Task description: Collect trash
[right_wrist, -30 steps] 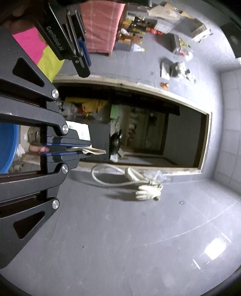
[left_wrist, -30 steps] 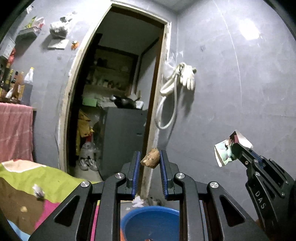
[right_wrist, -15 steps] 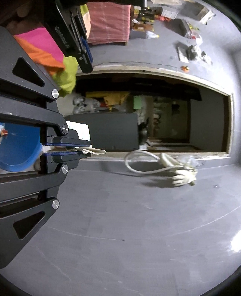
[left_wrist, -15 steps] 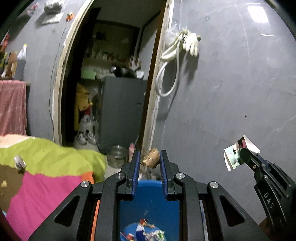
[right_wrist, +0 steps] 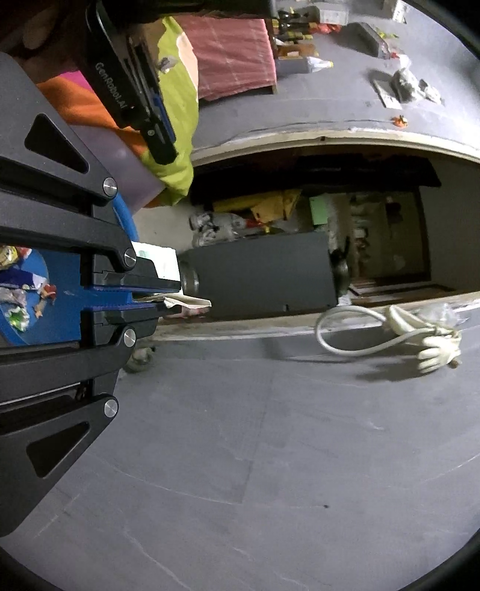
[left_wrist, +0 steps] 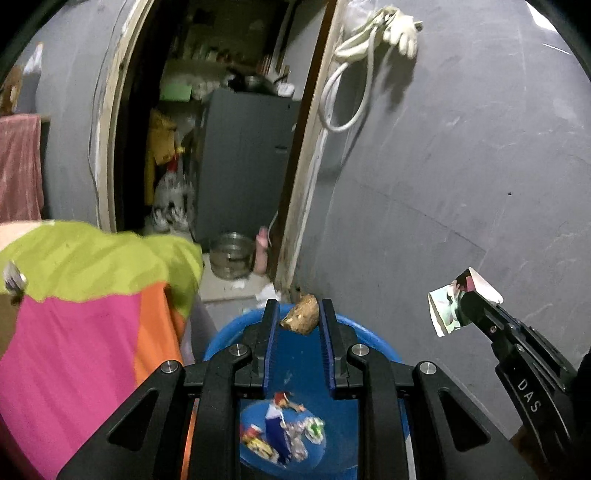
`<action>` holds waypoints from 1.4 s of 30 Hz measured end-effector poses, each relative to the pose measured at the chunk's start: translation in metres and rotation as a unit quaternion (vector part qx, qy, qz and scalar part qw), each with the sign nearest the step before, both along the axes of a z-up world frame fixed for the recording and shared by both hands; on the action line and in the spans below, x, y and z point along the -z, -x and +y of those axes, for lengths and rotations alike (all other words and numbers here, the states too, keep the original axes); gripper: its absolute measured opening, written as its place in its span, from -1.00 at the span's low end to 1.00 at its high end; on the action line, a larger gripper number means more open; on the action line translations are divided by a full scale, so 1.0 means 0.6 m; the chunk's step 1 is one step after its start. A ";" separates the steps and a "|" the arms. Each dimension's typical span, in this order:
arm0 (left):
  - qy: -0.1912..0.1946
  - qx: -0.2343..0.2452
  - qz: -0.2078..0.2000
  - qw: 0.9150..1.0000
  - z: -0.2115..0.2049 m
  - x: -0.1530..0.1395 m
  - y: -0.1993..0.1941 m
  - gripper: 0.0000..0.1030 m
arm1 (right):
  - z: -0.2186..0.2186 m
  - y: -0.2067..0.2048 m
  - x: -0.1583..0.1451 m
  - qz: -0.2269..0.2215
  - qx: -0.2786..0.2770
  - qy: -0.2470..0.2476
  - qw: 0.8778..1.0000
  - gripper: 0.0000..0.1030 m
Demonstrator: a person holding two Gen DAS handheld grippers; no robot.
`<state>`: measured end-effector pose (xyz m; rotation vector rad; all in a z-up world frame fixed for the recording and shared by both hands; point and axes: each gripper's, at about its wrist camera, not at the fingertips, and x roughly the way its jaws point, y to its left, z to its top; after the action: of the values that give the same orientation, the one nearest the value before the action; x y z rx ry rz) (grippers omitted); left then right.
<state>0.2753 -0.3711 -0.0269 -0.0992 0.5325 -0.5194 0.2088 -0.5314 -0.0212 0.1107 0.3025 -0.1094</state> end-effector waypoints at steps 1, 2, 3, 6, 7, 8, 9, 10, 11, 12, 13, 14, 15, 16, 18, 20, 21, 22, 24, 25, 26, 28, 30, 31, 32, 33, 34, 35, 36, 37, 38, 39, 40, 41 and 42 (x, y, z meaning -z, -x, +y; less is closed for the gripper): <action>0.004 0.001 0.010 1.000 0.001 0.005 -0.005 -0.66 | -0.002 -0.002 0.002 0.004 0.000 -0.003 1.000 -0.93; 0.005 0.001 0.015 1.000 0.002 0.008 -0.007 -0.66 | -0.003 -0.004 0.004 0.008 0.000 -0.005 1.000 -0.93; 0.006 0.002 0.025 1.000 0.003 0.012 -0.011 -0.66 | -0.005 -0.006 0.005 0.012 -0.001 -0.007 1.000 -0.93; 0.007 0.006 0.046 0.999 0.003 0.018 -0.022 -0.65 | -0.010 -0.012 0.012 0.027 -0.007 -0.020 0.999 -0.92; 0.008 0.008 0.052 0.999 0.003 0.019 -0.025 -0.65 | -0.012 -0.016 0.013 0.031 -0.009 -0.021 0.999 -0.92; 0.008 0.009 0.056 0.998 0.003 0.019 -0.026 -0.64 | -0.013 -0.017 0.014 0.034 -0.010 -0.022 0.999 -0.92; 0.009 0.009 0.062 0.998 0.004 0.020 -0.028 -0.60 | -0.013 -0.019 0.015 0.037 -0.011 -0.023 0.999 -0.92; 0.009 0.009 0.065 0.998 0.006 0.020 -0.029 -0.57 | -0.013 -0.019 0.015 0.037 -0.012 -0.024 0.999 -0.91; 0.011 0.010 0.067 0.998 0.007 0.018 -0.031 -0.49 | -0.014 -0.019 0.016 0.038 -0.013 -0.025 0.999 -0.91; 0.014 0.009 0.068 0.998 0.011 0.017 -0.031 -0.43 | -0.014 -0.018 0.015 0.037 -0.014 -0.025 0.999 -0.91; 0.015 0.008 0.068 0.998 0.013 0.014 -0.032 -0.42 | -0.015 -0.018 0.014 0.037 -0.013 -0.025 0.999 -0.91; 0.016 0.007 0.069 0.997 0.016 0.012 -0.033 -0.42 | -0.015 -0.017 0.014 0.036 -0.014 -0.025 0.999 -0.91; 0.018 0.007 0.071 0.997 0.018 0.010 -0.033 -0.42 | -0.015 -0.017 0.013 0.035 -0.015 -0.026 0.999 -0.90; 0.020 0.007 0.072 0.997 0.021 0.007 -0.034 -0.41 | -0.014 -0.017 0.014 0.035 -0.014 -0.026 0.999 -0.90; 0.021 0.006 0.072 0.997 0.026 0.002 -0.033 -0.37 | -0.014 -0.016 0.013 0.033 -0.015 -0.027 0.999 -0.90; 0.021 0.005 0.069 0.997 0.030 -0.005 -0.031 -0.36 | -0.013 -0.016 0.010 0.029 -0.018 -0.028 0.999 -0.89; 0.021 0.004 0.067 0.998 0.032 -0.008 -0.029 -0.36 | -0.011 -0.014 0.008 0.026 -0.018 -0.026 0.999 -0.89; 0.021 0.003 0.064 0.998 0.034 -0.010 -0.026 -0.35 | -0.009 -0.015 0.006 0.023 -0.018 -0.024 0.999 -0.89; 0.023 -0.001 0.057 0.998 0.045 -0.022 -0.023 -0.31 | -0.006 -0.011 0.002 0.016 -0.018 -0.025 0.999 -0.88; 0.026 -0.002 0.054 0.998 0.052 -0.027 -0.021 -0.29 | -0.004 -0.009 -0.002 0.012 -0.018 -0.026 0.999 -0.88; 0.031 -0.004 0.051 0.998 0.059 -0.034 -0.018 -0.21 | -0.001 -0.005 -0.007 0.005 -0.017 -0.026 0.999 -0.85; 0.038 -0.011 0.037 0.999 0.079 -0.053 -0.010 -0.10 | 0.009 0.002 -0.019 -0.009 -0.019 -0.025 0.999 -0.63; 0.040 -0.017 0.022 0.999 0.103 -0.071 -0.001 -0.03 | 0.025 0.012 -0.036 -0.031 -0.025 -0.020 0.999 -0.26; 0.039 -0.020 0.016 0.999 0.111 -0.079 0.001 0.01 | 0.033 0.015 -0.046 -0.039 -0.028 -0.016 0.999 -0.23; 0.038 -0.023 0.008 0.999 0.123 -0.089 0.006 0.12 | 0.043 0.019 -0.057 -0.048 -0.033 -0.011 0.998 -0.19; 0.037 -0.027 -0.005 0.999 0.141 -0.101 0.012 0.24 | 0.054 0.023 -0.067 -0.057 -0.036 -0.006 0.998 -0.15; 0.036 -0.032 -0.016 0.999 0.156 -0.110 0.015 0.27 | 0.063 0.027 -0.077 -0.066 -0.039 -0.001 0.997 -0.12; 0.036 -0.037 -0.027 0.998 0.172 -0.119 0.020 0.31 | 0.073 0.031 -0.086 -0.076 -0.043 0.003 0.996 -0.02; 0.036 -0.042 -0.036 0.998 0.187 -0.128 0.026 0.37 | 0.082 0.034 -0.094 -0.084 -0.045 0.006 0.995 0.10; 0.036 -0.046 -0.043 0.997 0.198 -0.136 0.028 0.40 | 0.093 0.037 -0.105 -0.094 -0.049 0.008 0.994 0.16; 0.036 -0.053 -0.053 0.997 0.217 -0.147 0.034 0.52 | 0.102 0.039 -0.113 -0.102 -0.053 0.008 0.993 0.30; 0.039 -0.060 -0.060 0.996 0.234 -0.154 0.038 0.69 | 0.113 0.042 -0.121 -0.109 -0.058 0.008 0.992 0.44; 0.045 -0.067 -0.067 0.994 0.250 -0.162 0.043 0.78 | 0.123 0.043 -0.128 -0.115 -0.061 0.009 0.991 0.49; 0.051 -0.071 -0.073 0.993 0.262 -0.165 0.050 0.90 | 0.133 0.044 -0.134 -0.121 -0.065 0.009 0.990 0.54; 0.059 -0.079 -0.081 0.992 0.282 -0.171 0.057 0.92 | 0.143 0.045 -0.141 -0.126 -0.071 0.008 0.989 0.62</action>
<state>0.2411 -0.2020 0.0754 -0.2075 0.3321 -0.4005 0.1820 -0.4455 0.0631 0.0860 0.0559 0.0441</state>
